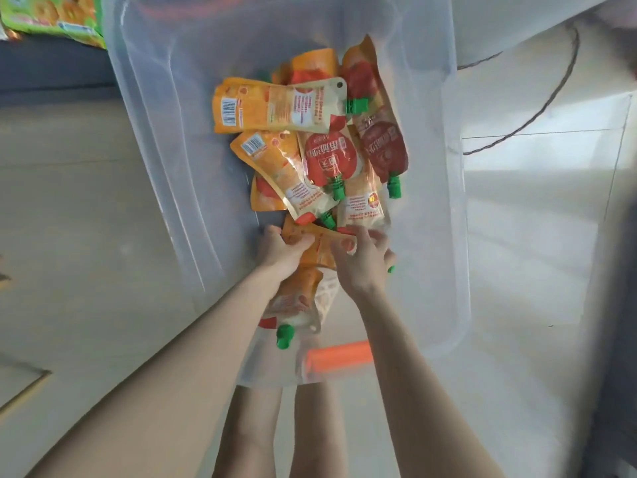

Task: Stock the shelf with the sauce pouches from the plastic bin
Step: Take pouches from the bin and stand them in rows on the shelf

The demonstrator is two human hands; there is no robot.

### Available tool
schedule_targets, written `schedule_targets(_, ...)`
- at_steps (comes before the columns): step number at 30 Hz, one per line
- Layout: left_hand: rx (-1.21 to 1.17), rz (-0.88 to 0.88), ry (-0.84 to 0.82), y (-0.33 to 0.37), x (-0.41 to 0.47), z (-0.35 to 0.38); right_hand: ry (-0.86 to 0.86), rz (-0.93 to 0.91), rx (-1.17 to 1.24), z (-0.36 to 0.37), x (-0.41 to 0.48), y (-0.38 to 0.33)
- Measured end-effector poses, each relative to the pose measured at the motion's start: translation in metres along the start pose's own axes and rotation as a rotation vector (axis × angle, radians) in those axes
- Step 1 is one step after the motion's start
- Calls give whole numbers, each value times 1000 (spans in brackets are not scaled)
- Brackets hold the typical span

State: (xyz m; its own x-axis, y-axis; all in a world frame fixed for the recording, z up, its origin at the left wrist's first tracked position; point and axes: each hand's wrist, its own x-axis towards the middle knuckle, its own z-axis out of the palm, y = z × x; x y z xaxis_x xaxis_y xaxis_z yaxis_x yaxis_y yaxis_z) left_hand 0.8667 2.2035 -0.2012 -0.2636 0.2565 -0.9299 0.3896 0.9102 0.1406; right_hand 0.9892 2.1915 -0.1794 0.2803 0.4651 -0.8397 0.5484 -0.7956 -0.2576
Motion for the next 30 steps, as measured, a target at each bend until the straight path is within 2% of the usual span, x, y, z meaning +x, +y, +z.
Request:
schedule_targets(3,56,-34,11,-1,4,3,15,12,30,-4,6,0)
schedule_targets(6,113,13,57,0,3,-1,-5,-5,71,-12,7,2)
schedule_targets(11,41,61,94,3,-16,-14,-46,-11,167,-16,2,2)
schedule_targets(15,-94,120,107,7,-29,-23,-164,-54,242,-14,-7,-4)
schedule_targets(17,-153,176,130,15,-38,-28,-168,-73,284,-15,-11,-6)
schedule_targets(21,-235,229,83,28,-54,-34,-123,-65,446,-24,-20,-8)
schedule_targets(26,-537,347,103,21,-88,-47,4,-26,521,-33,-41,-14)
schedule_targets(30,-685,396,97,14,-110,-59,-86,68,837,-43,-60,-31)
